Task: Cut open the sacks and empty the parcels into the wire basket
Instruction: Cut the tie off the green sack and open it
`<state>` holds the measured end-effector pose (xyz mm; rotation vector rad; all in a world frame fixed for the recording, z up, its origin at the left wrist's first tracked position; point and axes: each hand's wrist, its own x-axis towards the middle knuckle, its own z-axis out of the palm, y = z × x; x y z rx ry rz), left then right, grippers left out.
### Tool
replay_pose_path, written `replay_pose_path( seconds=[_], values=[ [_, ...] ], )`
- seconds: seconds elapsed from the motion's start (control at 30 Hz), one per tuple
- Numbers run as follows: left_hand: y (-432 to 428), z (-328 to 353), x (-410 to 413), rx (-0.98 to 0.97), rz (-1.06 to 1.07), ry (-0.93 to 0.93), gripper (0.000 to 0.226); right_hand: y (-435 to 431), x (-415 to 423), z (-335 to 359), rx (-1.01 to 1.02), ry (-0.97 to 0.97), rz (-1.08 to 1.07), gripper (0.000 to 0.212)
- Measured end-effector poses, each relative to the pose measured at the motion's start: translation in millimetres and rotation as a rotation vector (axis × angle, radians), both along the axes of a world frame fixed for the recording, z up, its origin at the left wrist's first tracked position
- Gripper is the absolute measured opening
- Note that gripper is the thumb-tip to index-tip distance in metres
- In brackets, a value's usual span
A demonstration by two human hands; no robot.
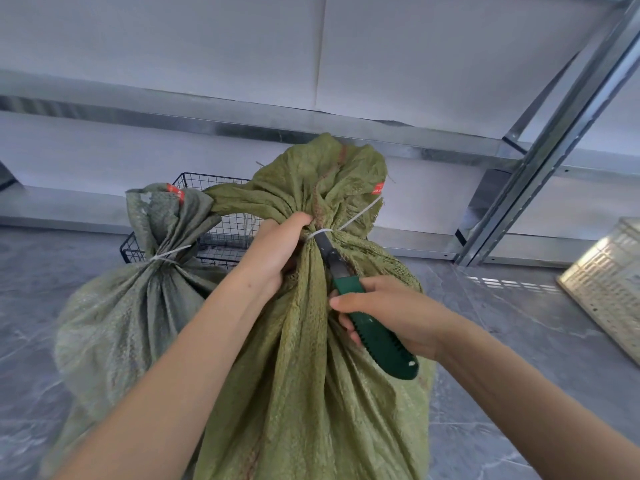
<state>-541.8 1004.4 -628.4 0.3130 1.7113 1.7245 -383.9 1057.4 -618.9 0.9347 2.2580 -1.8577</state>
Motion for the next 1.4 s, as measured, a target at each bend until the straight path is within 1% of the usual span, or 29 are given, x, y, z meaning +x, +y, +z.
replay_pose_path(
  seconds=[0.07,0.13,0.17,0.27,0.3,0.33,0.37,0.43,0.5,0.53,0.57,0.73,0.9,1.0,1.07,1.17,1.3,1.4],
  values=[
    [1.6,-1.0,-1.9,-0.017,-0.009,-0.025,0.04,-0.4,0.2,-2.3,0.037,0.027,0.001,0.01],
    [2.5,-1.0,-3.3,-0.006,-0.008,-0.046,0.038,-3.2,0.5,-4.8,0.079,0.069,0.01,0.011],
    [2.7,-1.0,-3.9,0.002,-0.007,-0.052,0.035,-4.4,0.9,-6.0,0.121,0.088,0.026,0.012],
    [3.0,-1.3,-5.2,0.04,-0.015,-0.107,0.042,-5.9,2.4,-8.5,0.331,0.122,0.063,0.019],
    [3.4,-2.0,-5.7,0.045,-0.014,-0.124,0.041,-5.9,2.2,-9.3,0.368,0.139,0.05,0.021],
    [3.6,-1.7,-5.6,0.046,-0.013,-0.137,0.038,-6.7,1.6,-9.5,0.366,0.154,0.025,0.024],
    [3.6,-0.3,-4.4,0.054,-0.023,-0.151,0.033,-7.7,0.2,-9.2,0.309,0.164,-0.012,0.026],
    [5.0,1.8,-2.0,0.053,-0.032,-0.155,0.024,-9.8,-4.4,-5.5,0.045,0.153,-0.083,0.026],
    [7.3,0.8,-0.7,0.028,-0.042,-0.128,0.029,-9.1,-9.8,0.1,-0.216,0.106,-0.111,0.027],
    [8.6,-0.2,0.0,0.015,-0.054,-0.114,0.035,-7.9,-11.9,2.4,-0.273,0.081,-0.107,0.028],
    [9.5,-1.0,0.3,0.003,-0.063,-0.103,0.038,-6.2,-13.7,4.2,-0.288,0.071,-0.094,0.029],
    [14.2,0.4,2.7,-0.045,-0.074,-0.043,0.03,-2.4,-22.4,9.9,-0.174,0.147,-0.054,0.031],
    [19.4,-1.5,1.4,-0.105,-0.054,-0.04,0.036,-3.0,-28.0,11.1,-0.063,0.167,-0.075,0.032],
    [22.8,-2.7,-0.3,-0.095,-0.053,-0.051,0.037,-3.8,-32.2,12.3,-0.028,0.169,-0.114,0.033],
    [24.2,-4.0,-2.6,-0.078,-0.05,-0.057,0.034,-3.2,-35.9,12.5,0.01,0.166,-0.124,0.034],
    [22.9,-3.8,-1.4,-0.04,-0.047,-0.117,0.017,-4.5,-40.6,11.2,0.047,0.184,-0.136,0.036],
    [21.4,-8.9,-2.6,0.008,-0.029,-0.262,0.021,-11.2,-47.3,1.4,0.059,0.285,-0.164,0.037],
    [21.3,-11.0,-6.0,0.0,0.048,-0.275,0.016,-15.1,-51.4,-5.9,0.089,0.363,-0.185,0.039]
  ],
)
